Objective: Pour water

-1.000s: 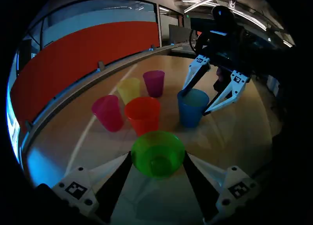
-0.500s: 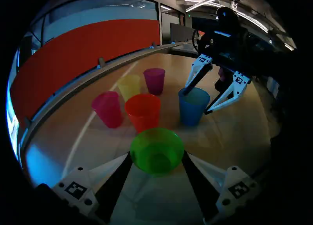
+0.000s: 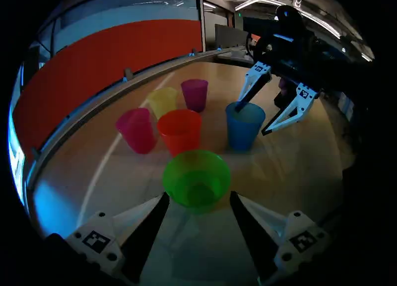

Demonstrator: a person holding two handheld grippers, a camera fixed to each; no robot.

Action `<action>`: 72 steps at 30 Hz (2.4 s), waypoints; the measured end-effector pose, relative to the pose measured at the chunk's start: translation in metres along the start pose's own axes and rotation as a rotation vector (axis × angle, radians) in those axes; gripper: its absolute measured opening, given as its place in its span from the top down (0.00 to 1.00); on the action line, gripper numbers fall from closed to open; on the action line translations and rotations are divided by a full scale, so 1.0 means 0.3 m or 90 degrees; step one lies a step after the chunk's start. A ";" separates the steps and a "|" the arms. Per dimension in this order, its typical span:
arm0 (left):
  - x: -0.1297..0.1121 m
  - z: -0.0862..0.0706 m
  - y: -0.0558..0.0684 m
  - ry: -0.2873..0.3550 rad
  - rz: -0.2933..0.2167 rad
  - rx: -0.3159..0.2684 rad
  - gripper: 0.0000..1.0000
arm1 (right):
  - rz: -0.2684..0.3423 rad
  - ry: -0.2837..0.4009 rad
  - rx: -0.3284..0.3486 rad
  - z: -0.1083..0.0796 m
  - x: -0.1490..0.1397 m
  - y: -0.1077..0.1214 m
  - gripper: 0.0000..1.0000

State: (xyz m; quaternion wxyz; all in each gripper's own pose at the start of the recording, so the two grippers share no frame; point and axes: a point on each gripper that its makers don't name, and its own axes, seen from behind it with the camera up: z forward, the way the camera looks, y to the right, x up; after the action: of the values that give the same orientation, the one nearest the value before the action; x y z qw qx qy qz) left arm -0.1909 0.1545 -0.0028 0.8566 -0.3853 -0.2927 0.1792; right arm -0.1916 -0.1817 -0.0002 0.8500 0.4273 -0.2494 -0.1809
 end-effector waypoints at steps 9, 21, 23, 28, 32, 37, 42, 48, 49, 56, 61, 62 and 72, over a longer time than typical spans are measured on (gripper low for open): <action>-0.026 -0.040 -0.018 0.000 -0.007 0.022 0.10 | 0.003 -0.002 -0.014 -0.036 -0.015 -0.001 0.04; -0.043 -0.122 -0.054 0.019 -0.036 0.072 0.10 | 0.027 -0.004 -0.043 -0.103 -0.039 0.000 0.03; -0.045 -0.140 -0.060 0.025 -0.043 0.087 0.10 | 0.032 -0.004 -0.052 -0.117 -0.043 0.003 0.03; -0.039 -0.193 -0.086 0.044 -0.071 0.126 0.10 | 0.048 -0.004 -0.084 -0.152 -0.059 0.024 0.04; -0.032 -0.234 -0.114 0.063 -0.104 0.158 0.10 | 0.073 -0.002 -0.117 -0.183 -0.078 0.054 0.03; -0.021 -0.289 -0.151 0.088 -0.127 0.211 0.10 | 0.103 0.014 -0.166 -0.240 -0.082 0.095 0.04; -0.013 -0.328 -0.177 0.111 -0.143 0.258 0.10 | 0.110 0.038 -0.220 -0.297 -0.072 0.134 0.04; 0.026 -0.378 -0.188 0.161 -0.169 0.300 0.10 | 0.115 0.069 -0.275 -0.353 -0.031 0.151 0.03; 0.036 -0.389 -0.189 0.171 -0.172 0.307 0.10 | 0.117 0.078 -0.285 -0.365 -0.016 0.155 0.03; 0.097 -0.470 -0.197 0.234 -0.189 0.355 0.10 | 0.132 0.140 -0.357 -0.447 0.077 0.199 0.03; 0.137 -0.524 -0.203 0.281 -0.208 0.390 0.10 | 0.143 0.186 -0.408 -0.508 0.134 0.236 0.03; 0.146 -0.534 -0.203 0.290 -0.212 0.396 0.10 | 0.144 0.193 -0.416 -0.517 0.143 0.240 0.03; 0.237 -0.635 -0.197 0.385 -0.228 0.442 0.10 | 0.155 0.284 -0.498 -0.598 0.237 0.262 0.03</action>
State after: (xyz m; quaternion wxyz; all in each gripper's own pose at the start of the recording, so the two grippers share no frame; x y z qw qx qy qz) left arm -0.0099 0.0489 -0.0330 0.9983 -0.0555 -0.0156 -0.0039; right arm -0.0229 -0.0599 -0.0085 0.9952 0.0708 -0.0220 -0.0640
